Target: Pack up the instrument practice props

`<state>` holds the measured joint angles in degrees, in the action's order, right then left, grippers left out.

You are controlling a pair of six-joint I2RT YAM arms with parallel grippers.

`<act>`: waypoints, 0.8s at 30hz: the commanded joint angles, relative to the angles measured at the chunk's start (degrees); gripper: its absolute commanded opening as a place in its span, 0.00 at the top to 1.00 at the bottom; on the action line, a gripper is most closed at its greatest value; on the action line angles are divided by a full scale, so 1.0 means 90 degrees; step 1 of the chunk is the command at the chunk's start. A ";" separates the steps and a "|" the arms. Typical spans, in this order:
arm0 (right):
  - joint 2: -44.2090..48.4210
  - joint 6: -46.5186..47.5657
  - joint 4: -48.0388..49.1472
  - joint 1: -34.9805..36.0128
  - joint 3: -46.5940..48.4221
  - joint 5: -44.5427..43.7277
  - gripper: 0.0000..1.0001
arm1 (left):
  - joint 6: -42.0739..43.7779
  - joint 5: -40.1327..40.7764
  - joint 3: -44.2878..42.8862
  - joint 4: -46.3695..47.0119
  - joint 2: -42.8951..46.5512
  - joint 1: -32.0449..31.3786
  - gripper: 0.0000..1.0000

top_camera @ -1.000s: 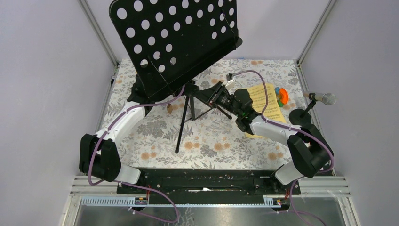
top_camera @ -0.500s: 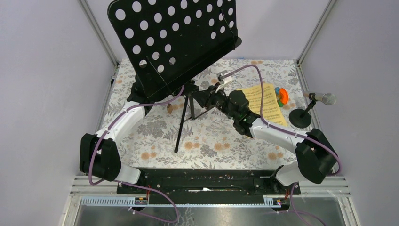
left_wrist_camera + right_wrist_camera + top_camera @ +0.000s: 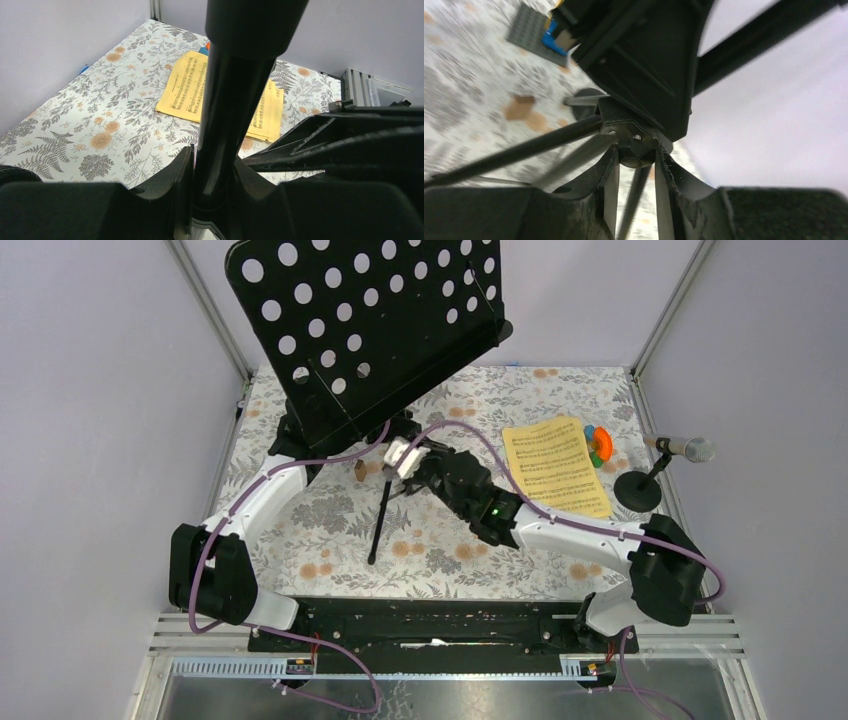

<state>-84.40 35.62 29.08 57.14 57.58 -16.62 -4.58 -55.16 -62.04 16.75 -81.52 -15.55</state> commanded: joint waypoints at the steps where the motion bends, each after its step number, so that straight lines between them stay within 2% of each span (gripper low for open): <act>1: -0.0335 0.3487 -0.0671 0.0551 0.0013 -0.1056 1.00 | -0.0562 0.0245 -0.0281 0.0103 -0.0060 0.0154 1.00; 6: -0.0936 0.5231 -0.0666 0.0926 -0.0087 -0.2195 1.00 | -0.0609 0.0249 -0.0249 0.0157 -0.0043 0.0213 1.00; 10: -0.1341 0.6170 0.0561 0.1054 -0.0294 -0.2820 0.94 | -0.0711 0.0231 -0.0228 0.0273 -0.0055 0.0278 1.00; 13: -0.1470 0.6250 0.1039 0.1081 -0.0166 -0.3090 0.91 | -0.0805 0.0204 -0.0206 0.0370 -0.0060 0.0316 1.00; 15: -0.1335 0.6110 0.1262 0.1142 -0.0140 -0.3123 0.77 | -0.0826 0.0201 -0.0192 0.0406 -0.0049 0.0340 1.00; 18: -0.0933 0.5515 0.1410 0.1321 -0.0127 -0.3046 0.61 | -0.0881 0.0210 -0.0175 0.0478 -0.0032 0.0379 1.00; 21: -0.0428 0.4650 0.1358 0.1449 -0.0227 -0.2990 0.52 | -0.0935 0.0193 -0.0158 0.0511 -0.0042 0.0408 1.00; 24: 0.0320 0.3205 0.1553 0.1472 -0.0776 -0.2715 0.43 | -0.0937 0.0191 -0.0166 0.0512 -0.0046 0.0419 1.00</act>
<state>-90.80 80.07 40.77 69.12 54.61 -41.32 -7.11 -56.36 -62.04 18.59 -81.95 -13.91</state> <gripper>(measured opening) 0.519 0.298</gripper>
